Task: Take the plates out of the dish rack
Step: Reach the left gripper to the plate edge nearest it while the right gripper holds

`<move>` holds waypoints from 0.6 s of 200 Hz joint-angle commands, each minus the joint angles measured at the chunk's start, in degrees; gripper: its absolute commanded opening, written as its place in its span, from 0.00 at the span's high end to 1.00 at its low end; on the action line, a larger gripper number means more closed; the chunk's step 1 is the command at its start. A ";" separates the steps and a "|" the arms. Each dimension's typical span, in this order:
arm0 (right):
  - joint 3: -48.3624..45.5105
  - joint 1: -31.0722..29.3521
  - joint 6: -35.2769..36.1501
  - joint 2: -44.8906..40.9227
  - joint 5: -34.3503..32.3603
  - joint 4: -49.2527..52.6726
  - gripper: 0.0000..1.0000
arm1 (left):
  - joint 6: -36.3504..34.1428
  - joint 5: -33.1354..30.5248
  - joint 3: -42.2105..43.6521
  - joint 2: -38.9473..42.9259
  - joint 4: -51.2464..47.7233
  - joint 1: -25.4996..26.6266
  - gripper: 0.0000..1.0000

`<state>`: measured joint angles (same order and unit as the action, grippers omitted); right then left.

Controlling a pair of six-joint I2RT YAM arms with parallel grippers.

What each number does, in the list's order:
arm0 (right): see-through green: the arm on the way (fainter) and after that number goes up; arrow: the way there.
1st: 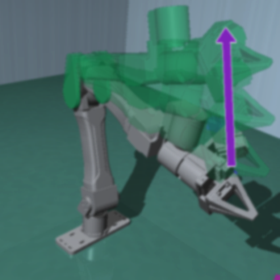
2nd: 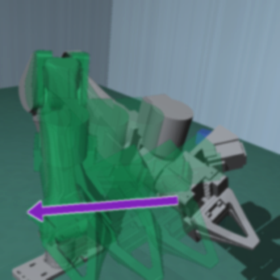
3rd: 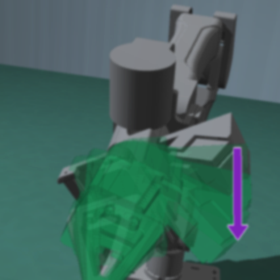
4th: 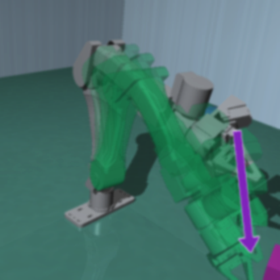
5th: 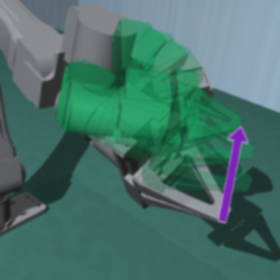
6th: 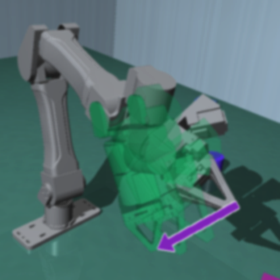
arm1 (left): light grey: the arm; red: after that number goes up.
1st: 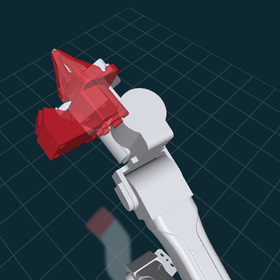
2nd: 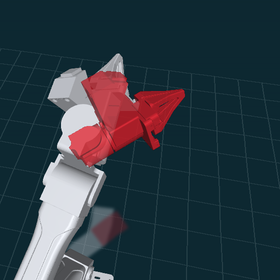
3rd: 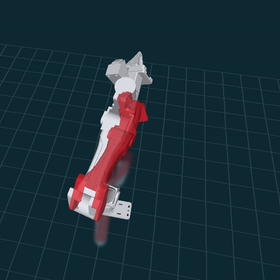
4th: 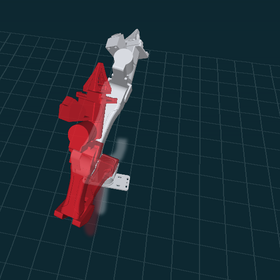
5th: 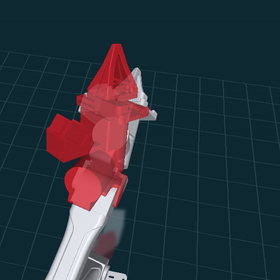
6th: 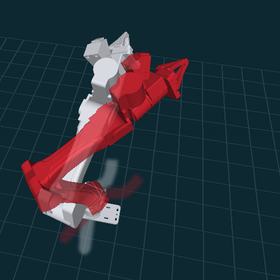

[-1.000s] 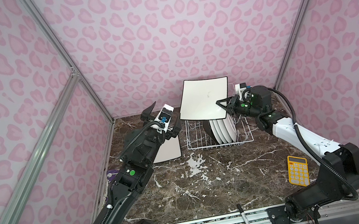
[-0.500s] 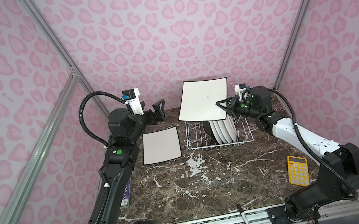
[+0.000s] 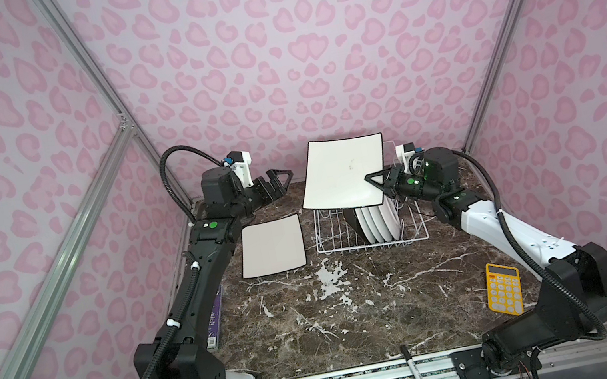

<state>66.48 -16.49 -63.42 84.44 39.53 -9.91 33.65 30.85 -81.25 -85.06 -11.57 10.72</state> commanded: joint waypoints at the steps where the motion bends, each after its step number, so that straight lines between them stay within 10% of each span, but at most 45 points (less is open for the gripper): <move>1: 0.02 -0.03 0.67 0.18 2.35 -9.33 1.00 | 3.64 5.47 -1.66 -2.90 -0.18 -0.19 0.00; 120: 0.71 -1.22 0.67 2.87 4.37 -10.73 1.00 | 6.96 15.48 -1.28 -9.60 3.82 2.22 0.03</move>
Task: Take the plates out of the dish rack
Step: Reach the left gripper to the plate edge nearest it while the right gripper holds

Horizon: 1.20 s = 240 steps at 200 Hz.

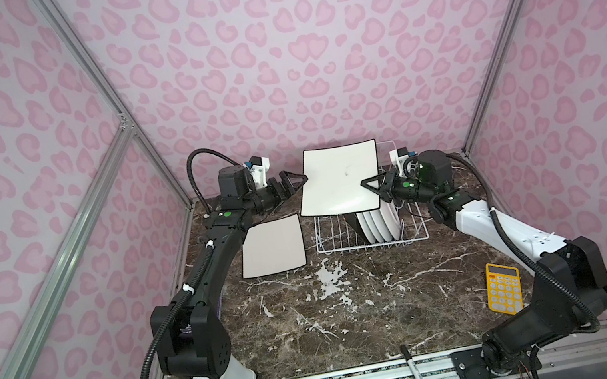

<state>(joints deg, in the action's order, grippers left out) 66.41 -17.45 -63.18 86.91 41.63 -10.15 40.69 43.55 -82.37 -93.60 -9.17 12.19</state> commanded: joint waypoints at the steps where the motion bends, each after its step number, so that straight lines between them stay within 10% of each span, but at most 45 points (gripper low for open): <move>1: 0.80 -0.23 0.42 0.42 2.29 -10.49 1.00 | -0.12 2.82 -0.16 -1.10 1.42 0.75 0.03; 117: 0.51 -0.58 -1.35 1.78 4.69 -12.29 1.00 | 3.30 9.95 -1.04 -5.71 6.63 3.81 0.15; 240: -1.23 -0.60 -1.38 2.88 6.97 -12.50 1.00 | 5.10 14.90 1.07 -2.93 12.25 4.51 0.60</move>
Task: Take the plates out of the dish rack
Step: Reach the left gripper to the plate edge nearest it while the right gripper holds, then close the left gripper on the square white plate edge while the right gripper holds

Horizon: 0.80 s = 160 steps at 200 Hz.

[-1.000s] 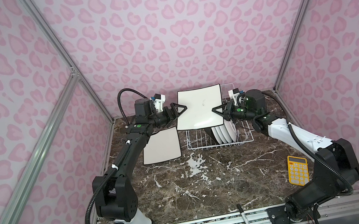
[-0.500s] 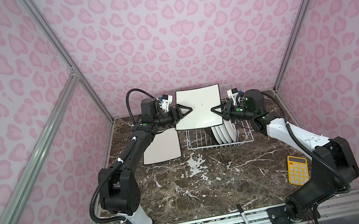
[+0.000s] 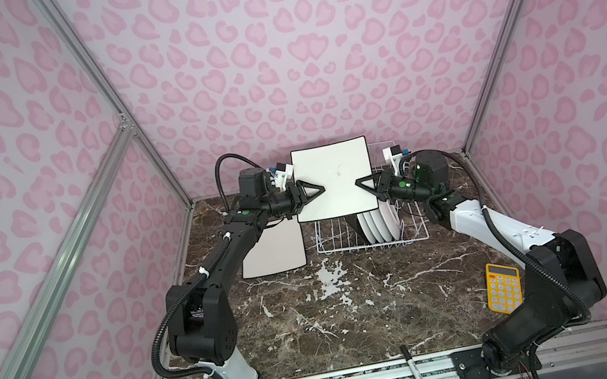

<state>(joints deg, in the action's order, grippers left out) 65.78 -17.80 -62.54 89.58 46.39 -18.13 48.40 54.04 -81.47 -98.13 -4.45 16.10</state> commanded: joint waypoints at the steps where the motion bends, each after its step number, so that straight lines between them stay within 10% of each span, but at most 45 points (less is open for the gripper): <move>1: -0.62 -0.23 -2.03 0.18 2.17 -4.53 1.00 | -2.61 4.41 0.17 1.65 7.53 0.60 0.61; 52: -1.40 -0.29 -1.50 0.01 1.99 -4.05 1.00 | -2.21 5.02 -0.04 2.06 8.03 0.55 0.73; 160: -0.75 0.39 0.91 -0.47 2.88 -1.91 1.00 | -8.14 9.82 -2.08 2.82 1.43 -0.72 0.37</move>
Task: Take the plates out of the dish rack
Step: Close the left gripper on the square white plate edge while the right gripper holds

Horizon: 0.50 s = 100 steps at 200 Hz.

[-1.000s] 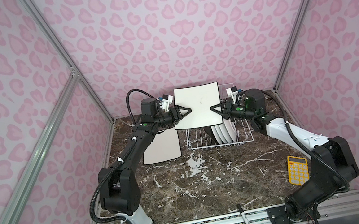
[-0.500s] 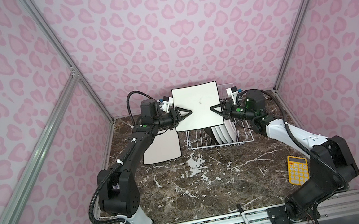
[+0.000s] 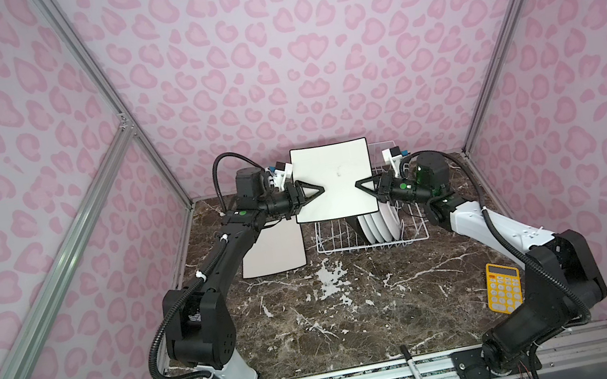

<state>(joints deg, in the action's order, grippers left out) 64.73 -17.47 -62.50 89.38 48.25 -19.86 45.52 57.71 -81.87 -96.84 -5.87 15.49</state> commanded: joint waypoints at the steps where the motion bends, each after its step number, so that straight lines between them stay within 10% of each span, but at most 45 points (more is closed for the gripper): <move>1: 0.30 0.07 0.88 -0.27 1.09 -0.18 1.00 | -5.43 6.21 -1.75 1.55 2.69 -0.15 0.36; 100: 1.03 0.49 2.45 -0.19 2.51 1.52 1.00 | -9.31 8.40 -2.37 1.55 -1.63 -3.00 0.30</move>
<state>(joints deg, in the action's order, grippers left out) 65.45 -17.12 -62.30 89.27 50.65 -18.00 38.17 62.98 -83.24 -96.55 -10.74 13.08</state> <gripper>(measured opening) 0.124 0.705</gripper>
